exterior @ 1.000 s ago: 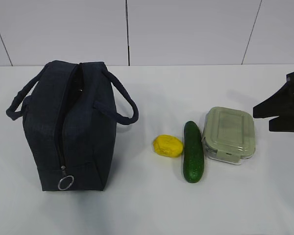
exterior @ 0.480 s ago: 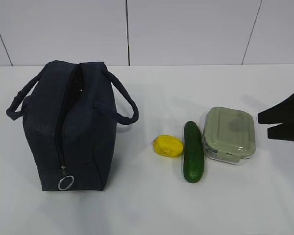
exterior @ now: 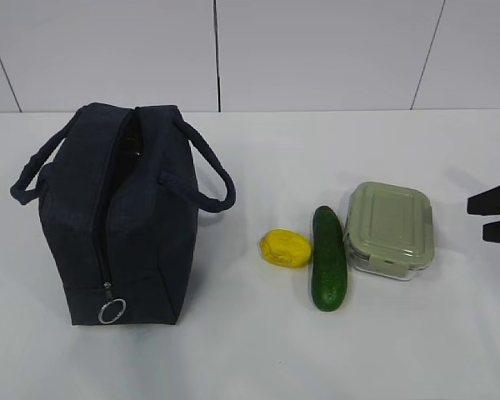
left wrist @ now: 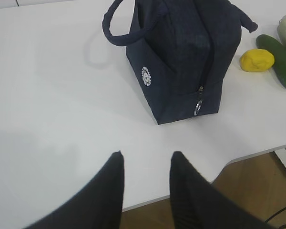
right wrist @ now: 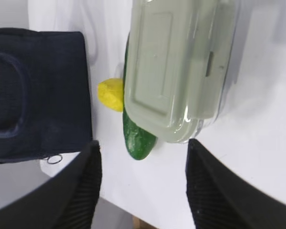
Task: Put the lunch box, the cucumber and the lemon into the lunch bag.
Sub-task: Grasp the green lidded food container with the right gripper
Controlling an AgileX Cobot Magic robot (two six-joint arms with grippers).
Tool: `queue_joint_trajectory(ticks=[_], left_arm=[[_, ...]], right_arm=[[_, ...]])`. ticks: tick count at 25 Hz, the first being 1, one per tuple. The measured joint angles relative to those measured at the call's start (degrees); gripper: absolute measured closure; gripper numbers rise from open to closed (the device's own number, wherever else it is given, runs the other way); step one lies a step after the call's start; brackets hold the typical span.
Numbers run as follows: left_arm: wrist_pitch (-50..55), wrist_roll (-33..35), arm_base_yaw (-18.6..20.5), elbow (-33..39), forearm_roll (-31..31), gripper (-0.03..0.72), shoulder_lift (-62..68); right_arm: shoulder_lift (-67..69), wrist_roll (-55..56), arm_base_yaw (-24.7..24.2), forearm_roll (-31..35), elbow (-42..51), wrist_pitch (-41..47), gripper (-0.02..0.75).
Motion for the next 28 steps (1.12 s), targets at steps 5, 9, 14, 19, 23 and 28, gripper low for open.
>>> queue_joint_trajectory(ticks=[5, 9, 14, 19, 23, 28], left_arm=[[0.0, 0.0, 0.0, 0.0, 0.0, 0.449, 0.0], [0.0, 0.0, 0.0, 0.0, 0.0, 0.449, 0.0], [0.0, 0.0, 0.0, 0.0, 0.0, 0.449, 0.0], [0.0, 0.0, 0.0, 0.0, 0.0, 0.449, 0.4], [0.0, 0.0, 0.0, 0.0, 0.1, 0.449, 0.9], [0.0, 0.0, 0.0, 0.0, 0.1, 0.449, 1.1]], right_arm=[[0.0, -0.1, 0.0, 0.1, 0.0, -1.4, 0.316], [0.0, -0.2, 0.0, 0.1, 0.0, -2.7, 0.316], [0.0, -0.2, 0.0, 0.1, 0.0, -4.2, 0.255], [0.0, -0.2, 0.0, 2.1, 0.0, -4.4, 0.170], [1.3, -0.2, 0.0, 4.0, 0.0, -4.2, 0.162], [7.8, -0.3, 0.0, 4.6, -2.0, -2.2, 0.160]])
